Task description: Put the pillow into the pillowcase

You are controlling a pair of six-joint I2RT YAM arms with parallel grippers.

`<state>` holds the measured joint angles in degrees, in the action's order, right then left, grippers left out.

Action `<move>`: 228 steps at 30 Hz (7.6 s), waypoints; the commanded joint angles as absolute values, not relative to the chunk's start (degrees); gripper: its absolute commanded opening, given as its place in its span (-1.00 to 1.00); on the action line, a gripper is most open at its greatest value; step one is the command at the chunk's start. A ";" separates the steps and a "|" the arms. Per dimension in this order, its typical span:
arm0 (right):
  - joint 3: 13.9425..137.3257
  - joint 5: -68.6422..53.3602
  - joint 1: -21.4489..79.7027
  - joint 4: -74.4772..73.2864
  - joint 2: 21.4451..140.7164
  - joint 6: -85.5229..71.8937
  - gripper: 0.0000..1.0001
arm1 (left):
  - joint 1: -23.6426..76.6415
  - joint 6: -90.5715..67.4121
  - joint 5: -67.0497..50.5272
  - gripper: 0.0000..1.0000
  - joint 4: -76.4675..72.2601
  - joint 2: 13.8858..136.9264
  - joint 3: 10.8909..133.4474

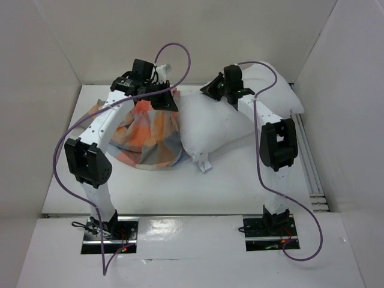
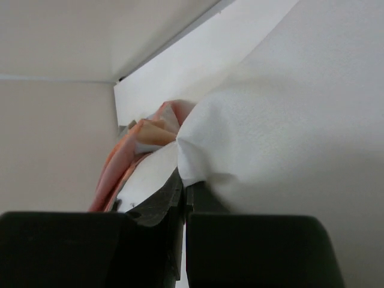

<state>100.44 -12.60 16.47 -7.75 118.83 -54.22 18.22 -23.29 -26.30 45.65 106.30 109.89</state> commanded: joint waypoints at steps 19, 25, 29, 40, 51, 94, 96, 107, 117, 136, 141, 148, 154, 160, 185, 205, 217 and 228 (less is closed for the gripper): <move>66.06 14.57 26.44 -22.04 77.91 -27.33 1.00 | 16.70 -22.14 -34.71 -1.00 46.33 107.51 112.69; 49.96 -10.69 29.09 -16.73 74.27 -32.16 1.00 | 16.70 -20.05 -33.24 -1.00 47.45 105.12 109.69; 47.90 -19.68 30.41 -0.65 75.84 -36.91 1.00 | 16.70 -20.04 -33.22 -1.00 47.99 103.98 109.16; 53.17 -19.17 30.42 12.40 90.07 -42.19 -0.10 | 16.70 -18.37 -31.46 -1.00 50.80 103.97 111.53; 63.53 -11.15 27.08 9.58 86.21 -39.12 -1.00 | 16.70 -14.77 -31.73 -1.00 53.35 101.16 108.03; 49.49 -7.73 47.28 -0.53 86.84 -33.13 -1.00 | 7.73 -21.00 -28.85 0.43 50.18 102.75 110.39; 47.73 -7.21 47.29 0.08 87.36 -33.74 -1.00 | 7.73 -22.32 -18.41 0.29 51.58 102.74 111.01; 45.88 -5.27 47.29 -1.05 86.22 -33.75 -1.00 | 7.21 -24.08 -16.51 0.47 49.49 106.95 105.56; 45.88 -3.52 47.81 -2.11 86.22 -33.75 -1.00 | 7.82 -22.94 -22.85 -0.66 46.41 113.90 111.07; 41.92 -2.99 50.71 -2.21 81.47 -32.17 -1.00 | 10.79 -31.46 -36.03 -1.00 39.22 124.36 133.94; 44.03 -5.45 54.04 3.08 82.17 -26.83 -1.00 | 18.09 -34.53 -42.69 -1.00 35.52 131.65 142.71; 44.30 -1.26 56.16 -3.32 81.65 -25.22 -0.78 | 18.20 -36.28 -44.74 -1.00 28.84 124.90 138.70; 49.04 11.32 56.16 -15.19 72.79 -24.70 0.77 | 17.49 -34.98 -41.48 -0.30 32.52 127.00 139.75; 52.56 16.00 56.16 -24.60 61.80 -26.88 0.65 | 16.88 -31.99 -40.25 1.00 35.15 126.91 138.60; 93.51 13.73 25.23 -35.59 95.87 -20.31 0.99 | 25.05 -20.39 -5.98 0.60 47.11 118.82 122.43; 81.91 13.10 37.08 -23.47 92.45 -14.42 1.00 | 10.73 -20.13 -25.13 -1.00 45.53 107.85 110.75; 80.71 18.55 36.56 -26.99 102.23 -19.07 -1.00 | 8.35 -19.60 -26.72 -1.00 46.05 104.85 108.11; 72.95 5.90 38.84 -14.70 81.41 -16.17 -1.00 | 9.49 -19.60 -29.36 -1.00 46.58 106.17 110.30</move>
